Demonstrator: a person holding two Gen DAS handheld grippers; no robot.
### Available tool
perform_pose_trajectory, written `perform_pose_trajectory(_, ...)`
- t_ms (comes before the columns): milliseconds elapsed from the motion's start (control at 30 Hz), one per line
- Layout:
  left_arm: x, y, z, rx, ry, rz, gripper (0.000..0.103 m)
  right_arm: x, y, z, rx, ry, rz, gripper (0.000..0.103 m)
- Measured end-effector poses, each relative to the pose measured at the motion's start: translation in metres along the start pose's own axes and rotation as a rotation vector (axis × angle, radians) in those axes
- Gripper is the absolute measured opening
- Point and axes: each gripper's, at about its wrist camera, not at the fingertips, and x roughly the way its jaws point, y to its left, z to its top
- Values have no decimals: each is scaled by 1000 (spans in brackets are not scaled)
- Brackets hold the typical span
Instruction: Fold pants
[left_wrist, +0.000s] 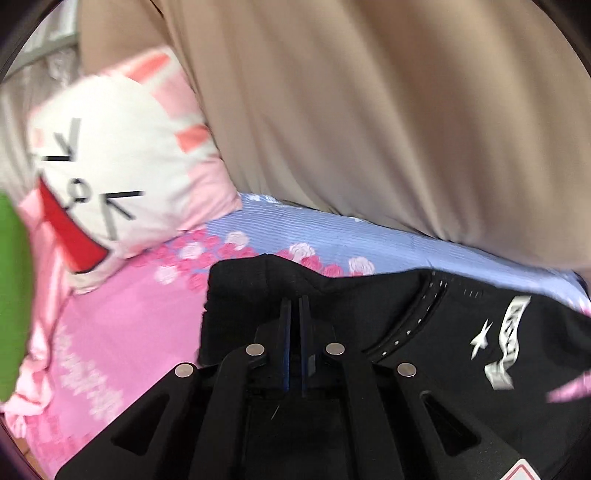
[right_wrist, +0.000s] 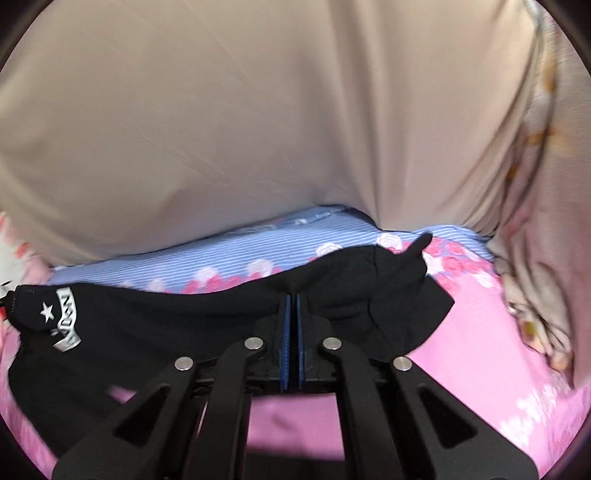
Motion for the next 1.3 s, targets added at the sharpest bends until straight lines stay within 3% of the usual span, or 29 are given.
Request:
perform_pose_trajectory(100,-39,20,-41,10,2,6,2,-36,-2,-46,-24,20,-12,2)
perform_pose_trajectory(200,-45,47,-87,-20,72,16,5,-41,-8,-97,-45,102,-48,5)
perform_pose_trajectory(233,-45,56,-105,-45,95,4,13,-40,-12,-112,-28,133,-52,6)
perform_pose_trajectory(267,-46,63,-117,-74,111,-18,34,-40,-14,-122,-12,153,-56,10)
perform_pose_trajectory(333,-56,76,-142,-173,104,-75,56,-44,-22,-143,50,186,-64,21)
perform_pose_trajectory(400,-68,81,-153,-253,92,-130,64,-58,-29,-153,115,162,-53,45)
perform_pose_trajectory(467,-76,80,-156,-309,82,-177,82,-76,-28,-159,158,121,-25,57)
perform_pose_trajectory(567,-67,74,-153,-366,110,-189,89,-96,-21,-167,206,86,14,72)
perform_pose_trajectory(700,-23,79,-152,-501,242,-262,89,-100,-22,-170,252,77,60,77)
perform_pose_trajectory(733,-9,78,-150,-521,276,-281,82,-101,-23,-172,264,76,65,78)
perform_pose_trajectory(767,-4,76,-149,-520,287,-280,48,-102,-24,-173,272,76,67,78)
perform_pose_trajectory(833,1,70,-142,-479,318,-276,6,-106,-28,-176,299,79,74,78)
perform_pose_trajectory(967,-33,81,-135,-473,251,-325,4,-115,-45,-175,365,74,113,79)
perform_pose_trajectory(1067,-52,85,-138,-429,242,-298,4,-106,-61,-166,442,94,168,82)
perform_pose_trajectory(1200,-43,80,-145,-379,283,-244,4,-66,-82,-149,537,139,199,82)
perform_pose_trajectory(1233,-39,78,-145,-369,289,-228,4,-52,-85,-145,538,151,169,75)
perform_pose_trajectory(1300,-37,76,-142,-350,291,-204,4,-37,-83,-129,478,183,95,4)
